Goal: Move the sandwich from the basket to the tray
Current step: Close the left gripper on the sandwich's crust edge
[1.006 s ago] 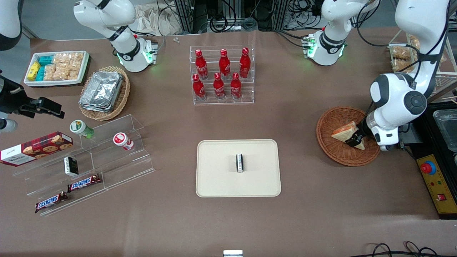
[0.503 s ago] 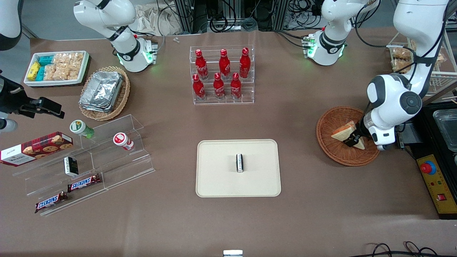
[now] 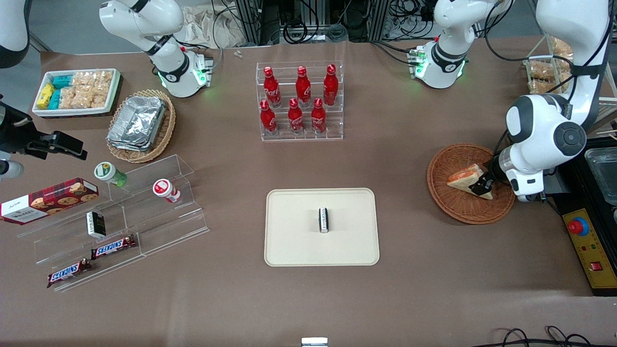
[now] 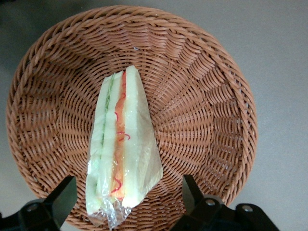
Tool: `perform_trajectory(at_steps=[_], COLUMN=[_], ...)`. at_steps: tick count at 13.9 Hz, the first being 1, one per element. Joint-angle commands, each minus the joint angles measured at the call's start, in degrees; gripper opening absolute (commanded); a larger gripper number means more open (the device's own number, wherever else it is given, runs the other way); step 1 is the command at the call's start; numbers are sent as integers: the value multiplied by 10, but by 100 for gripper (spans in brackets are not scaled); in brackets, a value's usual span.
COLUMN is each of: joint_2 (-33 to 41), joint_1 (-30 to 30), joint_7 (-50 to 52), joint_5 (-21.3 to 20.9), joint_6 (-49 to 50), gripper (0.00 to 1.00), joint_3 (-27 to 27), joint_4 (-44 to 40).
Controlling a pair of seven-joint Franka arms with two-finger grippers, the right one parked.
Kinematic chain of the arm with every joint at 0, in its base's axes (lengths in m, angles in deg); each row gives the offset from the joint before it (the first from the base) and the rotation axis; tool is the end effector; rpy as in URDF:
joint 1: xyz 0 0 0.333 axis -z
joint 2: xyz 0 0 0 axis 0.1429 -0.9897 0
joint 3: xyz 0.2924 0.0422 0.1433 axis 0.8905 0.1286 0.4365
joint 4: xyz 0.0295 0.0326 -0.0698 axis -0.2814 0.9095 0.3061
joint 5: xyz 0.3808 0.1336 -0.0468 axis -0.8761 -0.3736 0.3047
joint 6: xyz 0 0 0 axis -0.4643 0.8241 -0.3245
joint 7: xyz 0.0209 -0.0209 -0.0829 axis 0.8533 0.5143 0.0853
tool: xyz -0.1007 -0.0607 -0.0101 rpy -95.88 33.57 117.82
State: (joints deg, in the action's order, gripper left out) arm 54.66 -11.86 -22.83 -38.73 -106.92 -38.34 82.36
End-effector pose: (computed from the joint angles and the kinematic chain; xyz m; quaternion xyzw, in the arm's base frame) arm 0.5373 0.0147 0.2810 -0.8889 -0.4540 0.0614 0.0008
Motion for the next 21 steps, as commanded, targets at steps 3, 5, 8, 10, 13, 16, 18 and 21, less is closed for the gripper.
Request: perform_trajectory(at_steps=[3, 5, 8, 10, 13, 16, 18, 21], joint_2=[-10, -21, -38, -49, -65, -63, -58, -20], joint_1=[-5, -5, -17, -18, -20, -22, -21, -17], joint_7=[4, 0, -1, -3, -45, -60, -59, -60], joint_5=[35, 44, 40, 34, 32, 0, -30, -30], joint_6=[5, 0, -38, -55, -83, -85, -83, -28], gripper=[97, 97, 97, 97, 91, 0, 0, 0], joint_3=[1, 3, 3, 3, 3, 3, 3, 0], joint_4=[0, 2, 11, 11, 11, 8, 7, -2])
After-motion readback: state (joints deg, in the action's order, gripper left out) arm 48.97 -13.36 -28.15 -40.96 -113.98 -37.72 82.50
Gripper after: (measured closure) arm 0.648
